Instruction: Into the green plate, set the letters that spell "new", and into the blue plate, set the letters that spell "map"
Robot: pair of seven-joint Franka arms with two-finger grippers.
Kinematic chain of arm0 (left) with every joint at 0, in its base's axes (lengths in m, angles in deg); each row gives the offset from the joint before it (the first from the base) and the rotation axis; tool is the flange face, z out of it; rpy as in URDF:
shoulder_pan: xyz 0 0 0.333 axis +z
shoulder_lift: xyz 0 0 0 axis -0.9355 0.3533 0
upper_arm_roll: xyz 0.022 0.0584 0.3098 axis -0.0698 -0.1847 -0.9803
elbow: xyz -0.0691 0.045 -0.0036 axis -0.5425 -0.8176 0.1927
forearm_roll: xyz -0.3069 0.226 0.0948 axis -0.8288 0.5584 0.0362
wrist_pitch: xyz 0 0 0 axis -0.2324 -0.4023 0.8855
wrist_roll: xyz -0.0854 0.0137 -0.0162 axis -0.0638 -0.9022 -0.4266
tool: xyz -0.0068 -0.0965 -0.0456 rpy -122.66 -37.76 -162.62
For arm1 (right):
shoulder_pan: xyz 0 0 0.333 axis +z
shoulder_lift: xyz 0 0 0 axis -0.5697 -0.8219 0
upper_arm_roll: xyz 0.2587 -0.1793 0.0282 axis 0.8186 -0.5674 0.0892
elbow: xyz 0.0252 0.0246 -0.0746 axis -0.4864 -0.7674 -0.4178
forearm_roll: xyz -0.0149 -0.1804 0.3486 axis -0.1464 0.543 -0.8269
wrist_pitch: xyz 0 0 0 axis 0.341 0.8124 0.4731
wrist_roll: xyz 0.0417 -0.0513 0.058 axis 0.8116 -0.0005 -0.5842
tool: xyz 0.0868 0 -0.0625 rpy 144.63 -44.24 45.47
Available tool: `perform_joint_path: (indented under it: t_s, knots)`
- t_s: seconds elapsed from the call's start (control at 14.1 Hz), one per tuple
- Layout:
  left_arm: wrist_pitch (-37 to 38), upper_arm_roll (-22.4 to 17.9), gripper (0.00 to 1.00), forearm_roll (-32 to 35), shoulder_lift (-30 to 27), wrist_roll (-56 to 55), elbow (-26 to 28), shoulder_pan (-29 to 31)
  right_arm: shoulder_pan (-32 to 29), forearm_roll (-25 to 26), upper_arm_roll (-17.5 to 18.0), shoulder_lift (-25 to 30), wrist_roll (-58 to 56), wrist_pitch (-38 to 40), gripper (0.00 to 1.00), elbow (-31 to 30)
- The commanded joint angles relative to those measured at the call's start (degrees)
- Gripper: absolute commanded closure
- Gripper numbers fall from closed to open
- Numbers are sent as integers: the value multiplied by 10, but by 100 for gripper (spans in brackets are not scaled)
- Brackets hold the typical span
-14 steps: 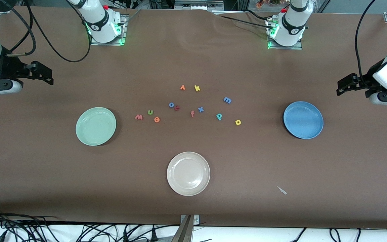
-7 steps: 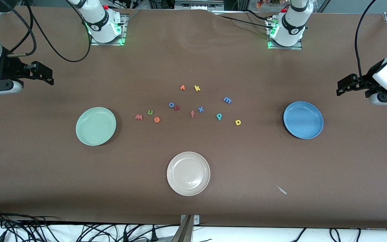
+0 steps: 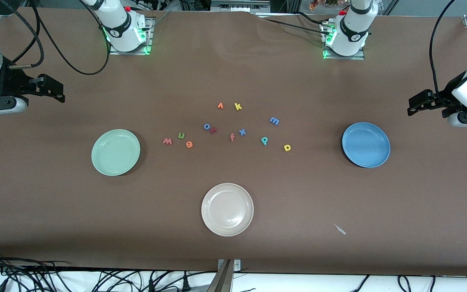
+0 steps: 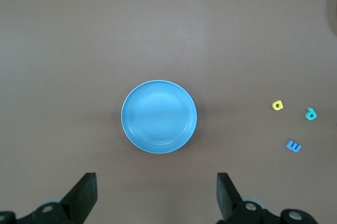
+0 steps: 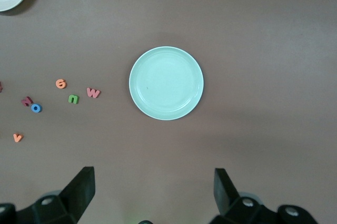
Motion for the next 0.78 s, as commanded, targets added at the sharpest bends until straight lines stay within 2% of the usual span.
perform_joint_path:
  t_s: [0.0, 0.71]
  knots:
    - [0, 4, 0, 18, -3, 1, 4, 2, -1, -5, 0, 7, 5, 4, 0, -8]
    - [-3, 4, 0, 21, 1, -1, -1, 0, -1, -17, 1, 7, 5, -3, 0, -27]
